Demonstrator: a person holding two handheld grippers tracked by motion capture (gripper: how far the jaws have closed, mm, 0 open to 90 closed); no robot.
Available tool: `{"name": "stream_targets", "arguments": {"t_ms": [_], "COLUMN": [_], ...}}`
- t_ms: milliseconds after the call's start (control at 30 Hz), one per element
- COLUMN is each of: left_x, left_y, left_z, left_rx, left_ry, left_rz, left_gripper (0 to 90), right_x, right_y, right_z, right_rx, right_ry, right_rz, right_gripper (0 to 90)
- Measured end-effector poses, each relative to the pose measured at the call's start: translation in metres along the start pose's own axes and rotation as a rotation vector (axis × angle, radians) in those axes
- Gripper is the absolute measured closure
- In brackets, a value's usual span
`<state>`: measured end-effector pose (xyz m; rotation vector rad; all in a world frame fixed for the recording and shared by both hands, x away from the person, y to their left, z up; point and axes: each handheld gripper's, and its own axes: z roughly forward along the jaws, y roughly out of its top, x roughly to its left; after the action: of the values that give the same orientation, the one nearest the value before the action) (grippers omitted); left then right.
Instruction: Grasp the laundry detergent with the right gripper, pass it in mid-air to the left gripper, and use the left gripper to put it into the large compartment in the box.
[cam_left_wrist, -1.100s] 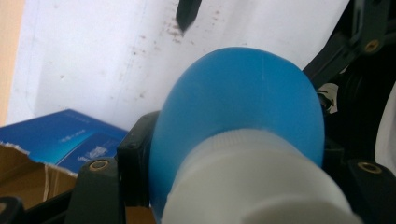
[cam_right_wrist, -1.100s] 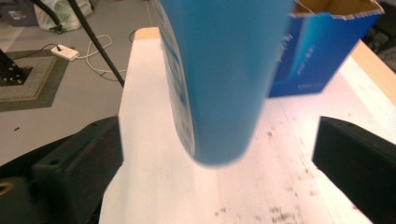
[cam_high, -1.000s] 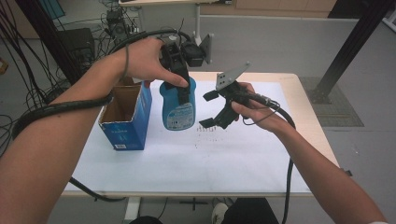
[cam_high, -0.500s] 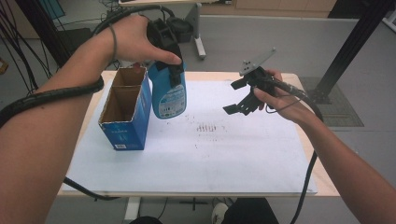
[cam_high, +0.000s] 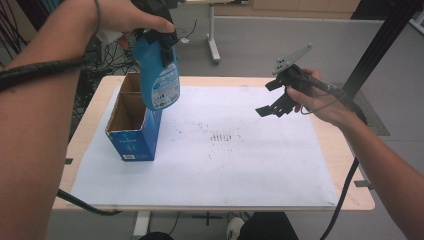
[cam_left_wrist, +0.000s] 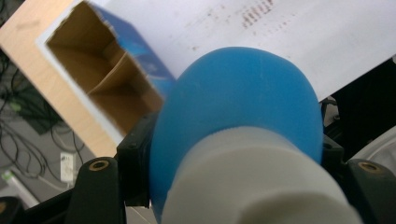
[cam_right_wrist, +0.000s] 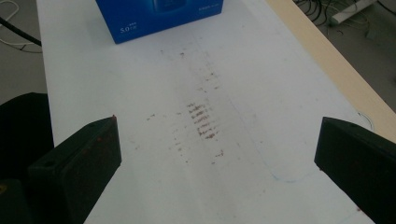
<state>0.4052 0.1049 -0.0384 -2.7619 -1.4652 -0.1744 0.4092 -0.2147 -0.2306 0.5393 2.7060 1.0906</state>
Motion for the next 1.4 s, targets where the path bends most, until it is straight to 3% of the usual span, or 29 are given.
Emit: {"name": "stream_targets", "arguments": {"t_ms": [167,400,533,700,1000,1267,1400], "left_x": [0.021,0.044,0.057,0.071,0.088,0.098,0.102], "left_y": [-0.007,-0.010,-0.012,-0.015,-0.022,-0.026,-0.028], "left_z": [-0.011,-0.025,-0.029,-0.030,-0.028,-0.022,-0.019], "left_rx": [0.000,-0.008,-0.032,-0.028,-0.038,-0.047,-0.057], "left_ry": [0.003,0.025,0.019,0.021,0.031,0.043,0.043], "left_rz": [-0.139,-0.303,-0.400,-0.518,-0.647,-0.713,-0.727], "left_gripper": [35.9,36.0,36.0,36.0,36.1,36.1,36.1], "right_x": [-0.008,-0.017,-0.020,-0.022,-0.024,-0.026,-0.027], "right_y": [-0.005,-0.009,-0.010,-0.013,-0.018,-0.020,-0.022], "right_z": [-0.005,-0.010,-0.011,-0.011,-0.013,-0.013,-0.014], "right_rx": [0.030,0.047,0.052,0.052,0.056,0.049,0.046], "right_ry": [-0.023,-0.043,-0.051,-0.054,-0.069,-0.075,-0.075], "right_rz": [0.017,0.045,0.053,0.057,0.056,0.058,0.062], "right_gripper": [0.3,0.3,0.3,0.3,0.3,0.3,0.3]}}
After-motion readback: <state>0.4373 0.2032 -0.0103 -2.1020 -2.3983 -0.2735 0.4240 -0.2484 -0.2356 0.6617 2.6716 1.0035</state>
